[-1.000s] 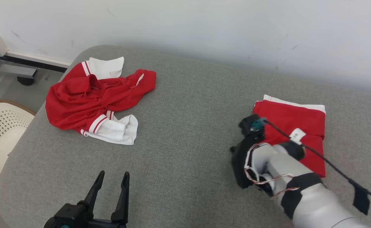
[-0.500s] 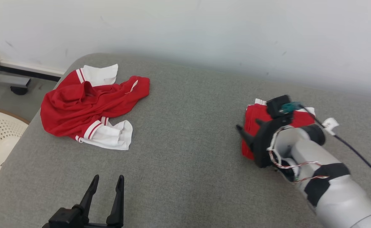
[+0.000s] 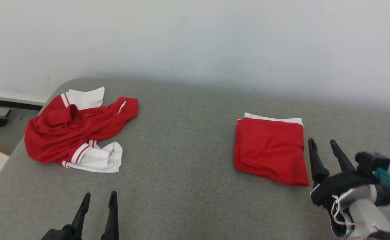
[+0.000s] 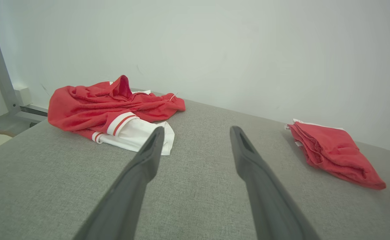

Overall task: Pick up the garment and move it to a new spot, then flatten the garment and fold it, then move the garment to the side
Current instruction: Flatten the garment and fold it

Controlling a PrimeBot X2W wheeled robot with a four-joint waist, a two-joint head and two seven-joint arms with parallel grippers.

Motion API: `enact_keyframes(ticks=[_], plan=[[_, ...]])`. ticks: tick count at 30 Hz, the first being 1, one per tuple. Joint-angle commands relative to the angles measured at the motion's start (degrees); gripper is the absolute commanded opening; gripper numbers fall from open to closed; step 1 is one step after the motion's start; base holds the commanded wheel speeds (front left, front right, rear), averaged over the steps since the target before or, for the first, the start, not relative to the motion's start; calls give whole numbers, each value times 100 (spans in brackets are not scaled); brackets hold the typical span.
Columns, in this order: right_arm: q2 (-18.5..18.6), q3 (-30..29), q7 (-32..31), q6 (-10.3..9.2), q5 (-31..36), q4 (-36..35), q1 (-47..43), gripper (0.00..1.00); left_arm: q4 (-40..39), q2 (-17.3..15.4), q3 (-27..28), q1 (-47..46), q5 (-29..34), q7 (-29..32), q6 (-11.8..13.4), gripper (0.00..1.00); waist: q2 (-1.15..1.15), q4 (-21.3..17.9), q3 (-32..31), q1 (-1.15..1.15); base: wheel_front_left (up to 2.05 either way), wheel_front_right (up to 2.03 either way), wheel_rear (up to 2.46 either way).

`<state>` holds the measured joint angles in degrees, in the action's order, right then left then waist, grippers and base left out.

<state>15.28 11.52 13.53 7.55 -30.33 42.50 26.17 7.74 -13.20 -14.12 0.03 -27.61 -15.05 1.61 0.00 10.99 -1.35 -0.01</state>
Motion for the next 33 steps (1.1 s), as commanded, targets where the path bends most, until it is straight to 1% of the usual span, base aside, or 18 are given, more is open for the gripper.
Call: enact_keyframes(ticks=[1, 5, 8, 10, 14, 21, 23, 29, 33], plan=[[-74, -163, 73, -12, 143, -258, -257, 100, -56, 25, 61, 53, 58, -19, 3, 100, 0, -177, -71, 1, 0, 0, 0], [-397, -607, 138, -12, 594, -1194, -1047, 100, -111, 109, 203, 144, 147, -20, -51, 100, 0, -406, -73, 1, 0, 0, 0], [-648, -814, 126, -12, 871, -1751, -1532, 100, -139, 152, 309, 107, 214, -21, -117, 100, 0, -561, -73, 1, 0, 0, 0], [-798, -920, 18, -12, 998, -2022, -1796, 100, -136, 187, 376, 94, 245, -22, -168, 100, 0, -649, -76, 1, 0, 0, 0], [-975, -1015, -240, -12, 1191, -2423, -2156, 100, -92, 272, 542, 88, 292, -21, -257, 100, 0, -825, -83, 1, 0, 0, 0], [-1124, -1081, -493, -12, 1412, -2758, -2530, 100, -85, 392, 880, 230, 499, -23, -358, 100, 0, -1033, -114, 1, 0, 0, 0], [-1157, -1091, -532, -12, 1444, -2798, -2583, 100, -66, 441, 944, 302, 601, -22, -347, 100, 0, -1062, -119, 1, 0, 0, 0], [-1203, -1042, -622, -12, 1423, -2885, -2639, 100, -123, 498, 986, 484, 841, -22, -253, 100, 0, -1111, -111, 1, 0, 0, 0], [-1215, -1022, -673, -12, 1421, -2933, -2638, 100, -129, 532, 952, 485, 883, -22, -279, 100, 0, -1098, -71, 1, 0, 0, 0]])
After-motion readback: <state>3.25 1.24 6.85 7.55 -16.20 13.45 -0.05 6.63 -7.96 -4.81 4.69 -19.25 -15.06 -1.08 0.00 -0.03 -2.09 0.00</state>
